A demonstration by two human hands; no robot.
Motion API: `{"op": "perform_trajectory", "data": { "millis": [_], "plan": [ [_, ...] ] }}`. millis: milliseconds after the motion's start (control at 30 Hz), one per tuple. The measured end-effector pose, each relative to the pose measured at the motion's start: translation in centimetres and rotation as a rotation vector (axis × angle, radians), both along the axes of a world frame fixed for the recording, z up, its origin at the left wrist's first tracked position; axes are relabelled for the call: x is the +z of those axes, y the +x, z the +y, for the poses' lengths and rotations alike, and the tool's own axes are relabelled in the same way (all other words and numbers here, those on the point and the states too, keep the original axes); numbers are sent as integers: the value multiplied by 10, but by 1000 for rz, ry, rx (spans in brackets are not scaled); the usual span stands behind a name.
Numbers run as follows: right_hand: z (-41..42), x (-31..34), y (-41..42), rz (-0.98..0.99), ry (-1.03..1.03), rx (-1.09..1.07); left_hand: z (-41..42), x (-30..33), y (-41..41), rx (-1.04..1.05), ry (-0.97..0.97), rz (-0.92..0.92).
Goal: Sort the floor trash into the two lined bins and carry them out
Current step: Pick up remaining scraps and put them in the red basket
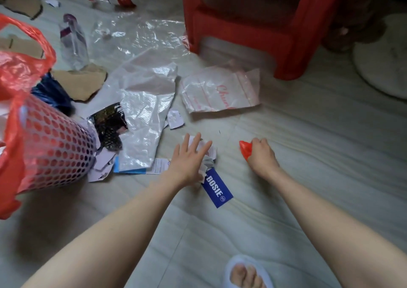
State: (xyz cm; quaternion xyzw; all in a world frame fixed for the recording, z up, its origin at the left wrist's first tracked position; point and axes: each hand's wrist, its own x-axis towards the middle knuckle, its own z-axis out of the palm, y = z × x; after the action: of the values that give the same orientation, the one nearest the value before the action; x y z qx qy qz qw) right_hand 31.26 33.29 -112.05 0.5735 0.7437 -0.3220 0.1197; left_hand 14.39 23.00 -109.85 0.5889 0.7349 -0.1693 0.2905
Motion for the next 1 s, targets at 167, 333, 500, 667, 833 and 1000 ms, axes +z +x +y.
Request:
{"op": "perform_trajectory", "data": {
  "millis": [167,333,500,667,833,1000],
  "plan": [
    [1,6,-10,9,-79,75,11,-17,-4,-28,-34,-14],
    [-8,9,-24,2,-183,75,5,-25,6,71,50,43],
    [-36,10,-41,-12,-304,124,-17,-31,1,226,-1,-91],
    [-58,14,-61,-12,-267,228,-33,-21,-35,241,28,-102],
    [-74,9,-73,-92,-128,237,-55,-8,-65,110,51,-22],
    [-78,4,-82,-212,-157,217,-79,-10,-76,99,89,-111]
  ]
}}
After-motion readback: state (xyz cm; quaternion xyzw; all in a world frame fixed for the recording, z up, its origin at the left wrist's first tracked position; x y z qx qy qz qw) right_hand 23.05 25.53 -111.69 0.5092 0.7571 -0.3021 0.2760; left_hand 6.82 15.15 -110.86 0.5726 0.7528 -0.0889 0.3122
